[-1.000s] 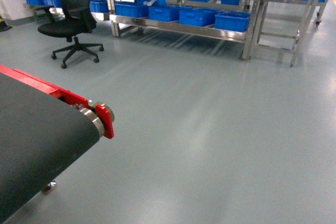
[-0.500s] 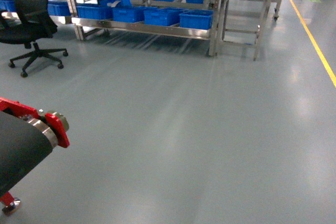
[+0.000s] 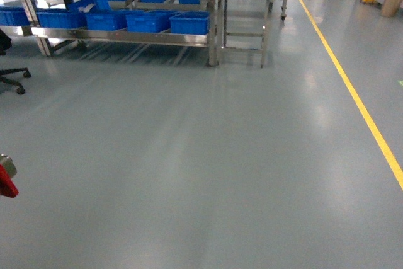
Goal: Sort blue parts and orange caps into right shelf containers
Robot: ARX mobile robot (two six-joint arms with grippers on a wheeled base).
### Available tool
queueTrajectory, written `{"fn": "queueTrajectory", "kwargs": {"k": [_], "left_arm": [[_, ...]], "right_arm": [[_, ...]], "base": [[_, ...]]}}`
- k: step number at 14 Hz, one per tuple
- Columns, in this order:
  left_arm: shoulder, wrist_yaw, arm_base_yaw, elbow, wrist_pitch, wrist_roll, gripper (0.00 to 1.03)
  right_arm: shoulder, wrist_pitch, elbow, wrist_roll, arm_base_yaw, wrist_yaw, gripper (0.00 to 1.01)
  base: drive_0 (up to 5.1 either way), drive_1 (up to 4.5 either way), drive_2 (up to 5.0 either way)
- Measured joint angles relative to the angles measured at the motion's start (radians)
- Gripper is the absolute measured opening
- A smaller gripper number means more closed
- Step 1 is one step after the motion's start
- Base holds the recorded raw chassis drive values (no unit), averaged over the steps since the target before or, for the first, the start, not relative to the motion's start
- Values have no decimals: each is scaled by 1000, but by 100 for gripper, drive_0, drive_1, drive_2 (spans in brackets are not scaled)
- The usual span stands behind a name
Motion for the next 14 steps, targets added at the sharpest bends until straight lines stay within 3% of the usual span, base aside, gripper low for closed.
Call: {"fn": "queueTrajectory", "kwargs": {"k": [7,14], "left_arm": [[0,0,0,0,0,0,43],[0,0,0,0,0,0,43]], "right_arm": [[0,0,0,0,0,0,44],[0,-1,0,0,0,0,44]], "base": [[-143,-143,-143],[-1,427,-430]]}}
